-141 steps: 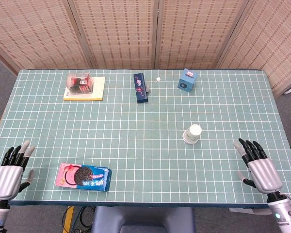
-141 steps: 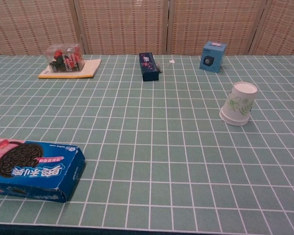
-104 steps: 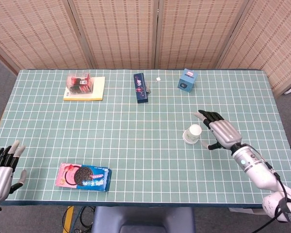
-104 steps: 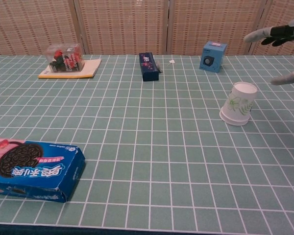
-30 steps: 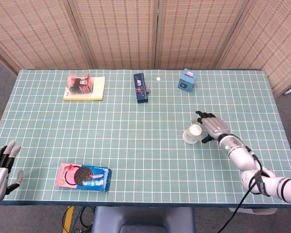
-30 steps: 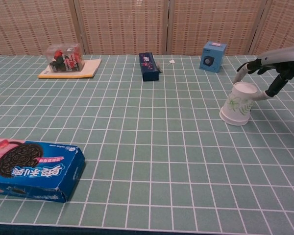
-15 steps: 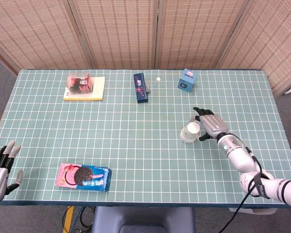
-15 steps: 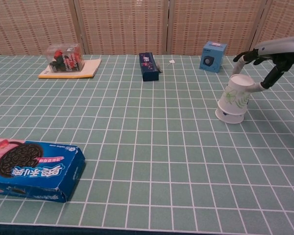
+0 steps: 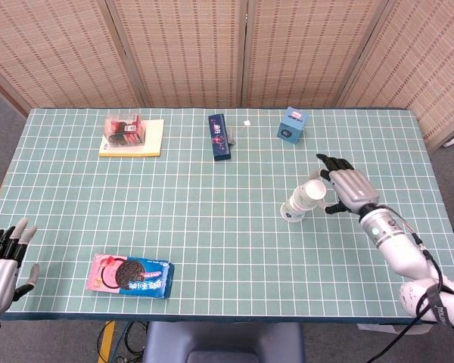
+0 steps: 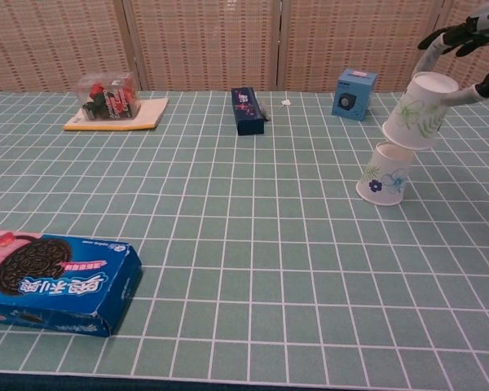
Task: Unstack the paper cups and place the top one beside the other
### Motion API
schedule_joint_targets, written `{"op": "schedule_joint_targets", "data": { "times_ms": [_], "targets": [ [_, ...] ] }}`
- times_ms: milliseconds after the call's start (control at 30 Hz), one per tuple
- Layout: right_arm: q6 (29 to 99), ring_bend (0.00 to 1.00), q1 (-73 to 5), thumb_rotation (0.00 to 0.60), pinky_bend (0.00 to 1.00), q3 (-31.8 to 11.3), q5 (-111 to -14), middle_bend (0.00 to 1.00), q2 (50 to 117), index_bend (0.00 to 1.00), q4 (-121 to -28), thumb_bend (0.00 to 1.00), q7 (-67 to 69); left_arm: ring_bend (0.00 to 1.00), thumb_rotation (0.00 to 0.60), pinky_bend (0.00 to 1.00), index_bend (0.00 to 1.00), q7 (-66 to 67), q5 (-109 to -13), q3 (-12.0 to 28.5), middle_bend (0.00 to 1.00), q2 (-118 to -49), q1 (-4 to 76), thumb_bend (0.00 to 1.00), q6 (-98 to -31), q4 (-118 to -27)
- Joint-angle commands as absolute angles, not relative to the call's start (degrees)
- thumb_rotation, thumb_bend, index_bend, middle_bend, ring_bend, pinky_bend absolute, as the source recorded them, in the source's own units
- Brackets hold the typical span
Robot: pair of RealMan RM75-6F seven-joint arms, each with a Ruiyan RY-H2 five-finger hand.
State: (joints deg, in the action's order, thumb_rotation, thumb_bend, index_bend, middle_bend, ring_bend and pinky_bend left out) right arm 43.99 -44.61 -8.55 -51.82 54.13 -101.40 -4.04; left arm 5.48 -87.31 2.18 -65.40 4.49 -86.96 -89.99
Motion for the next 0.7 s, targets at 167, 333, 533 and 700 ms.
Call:
{"op": "schedule_joint_targets", "data": {
  "times_ms": [167,333,533,700],
  "targets": [
    [43.10,0.00,-41.62,0.600,0.00,-8.56,-55.06,0.00,51.30,0.32,-100.37,0.35,0.42,0.00,0.600,0.00,0.00,6.11,-86.19,2.67,0.00,-65.74,4.77,0.50,-86.34,-89.83],
    [42.55,0.00,-39.30,0.600,0.00,-7.91,-58.50,0.00,50.62,0.32,-98.30,0.35,3.68,0.00,0.600,0.00,0.00,6.82,-85.29,2.96,0.00,-66.10,5.14,0.49,-85.55,-89.66],
    [40.43,0.00,-37.02,0.600,0.00,-7.25,-62.17,0.00,53.67,0.32,-91.86,0.35,10.22,0.00,0.600,0.00,0.00,8.16,-84.86,2.85,0.00,-66.62,5.27,0.49,-85.10,-89.72],
    [38.28,0.00,-36.21,0.600,0.00,-6.77,-66.07,0.00,57.69,0.32,-84.87,0.35,15.43,0.00,0.600,0.00,0.00,8.82,-84.56,2.91,0.00,-66.94,5.52,0.49,-84.68,-89.66]
  ]
}}
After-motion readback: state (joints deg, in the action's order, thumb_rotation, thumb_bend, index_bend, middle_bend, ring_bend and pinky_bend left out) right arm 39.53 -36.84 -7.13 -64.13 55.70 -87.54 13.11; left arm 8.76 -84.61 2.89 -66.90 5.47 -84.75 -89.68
